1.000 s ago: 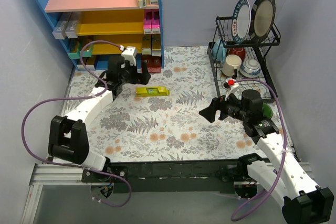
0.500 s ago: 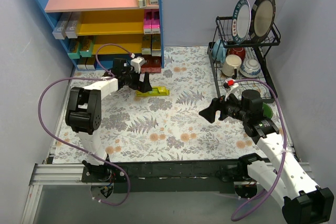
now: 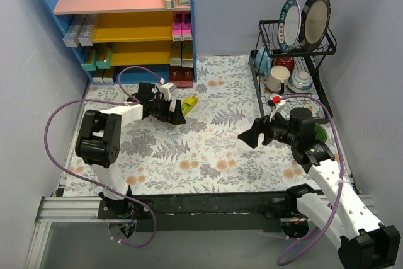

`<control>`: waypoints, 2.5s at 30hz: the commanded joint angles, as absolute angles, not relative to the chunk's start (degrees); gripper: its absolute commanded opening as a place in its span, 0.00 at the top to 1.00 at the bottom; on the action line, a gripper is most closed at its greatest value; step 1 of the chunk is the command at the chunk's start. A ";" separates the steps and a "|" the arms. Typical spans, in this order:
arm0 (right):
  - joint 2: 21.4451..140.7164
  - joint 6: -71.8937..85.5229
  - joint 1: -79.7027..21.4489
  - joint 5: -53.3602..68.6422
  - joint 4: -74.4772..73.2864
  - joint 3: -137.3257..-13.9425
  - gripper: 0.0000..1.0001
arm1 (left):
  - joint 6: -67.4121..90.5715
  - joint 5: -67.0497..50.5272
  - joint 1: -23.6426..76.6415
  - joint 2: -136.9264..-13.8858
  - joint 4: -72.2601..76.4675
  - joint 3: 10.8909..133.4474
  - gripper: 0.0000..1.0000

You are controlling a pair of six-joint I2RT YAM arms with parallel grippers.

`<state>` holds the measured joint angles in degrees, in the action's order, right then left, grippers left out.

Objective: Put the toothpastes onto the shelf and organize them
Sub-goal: Pick up the toothpaste from the center of the board, then place the toothpaste on the shelf.

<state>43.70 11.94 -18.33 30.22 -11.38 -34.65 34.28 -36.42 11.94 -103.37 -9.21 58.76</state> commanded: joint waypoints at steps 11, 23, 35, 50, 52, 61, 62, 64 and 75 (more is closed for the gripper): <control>42.10 13.09 -18.19 32.25 -6.15 -32.17 0.07 | 47.28 1.38 23.64 -90.79 -0.79 45.70 0.11; 41.05 13.01 -18.11 32.26 -5.63 -31.20 0.07 | 42.37 5.20 25.84 -94.75 4.40 45.26 0.18; 40.87 12.75 -18.19 31.99 -5.71 -31.20 0.08 | 44.29 6.68 30.23 -97.21 1.94 45.17 0.46; 40.34 12.83 -18.19 31.47 -7.20 -31.90 0.08 | 56.06 10.28 30.85 -85.88 -7.46 46.58 0.68; 40.34 12.83 -18.19 31.46 -7.47 -32.17 0.08 | 56.95 11.86 30.85 -81.68 -11.41 48.07 0.71; 40.52 12.92 -18.19 31.81 -9.05 -33.92 0.09 | 59.06 16.87 30.41 -68.30 -26.53 59.75 0.72; 40.52 12.92 -18.19 31.99 -9.31 -34.19 0.09 | 58.98 17.05 30.41 -67.86 -29.24 62.03 0.72; 40.60 13.01 -18.19 32.08 -9.67 -34.63 0.09 | 58.01 18.10 30.23 -67.85 -31.63 69.06 0.73; 41.22 13.62 -18.19 32.87 -9.58 -35.16 0.09 | 49.40 17.85 24.35 -81.29 -33.84 101.67 0.71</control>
<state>40.97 13.26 -18.35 31.55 -10.52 -32.58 53.08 19.05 27.27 -76.66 -33.41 94.26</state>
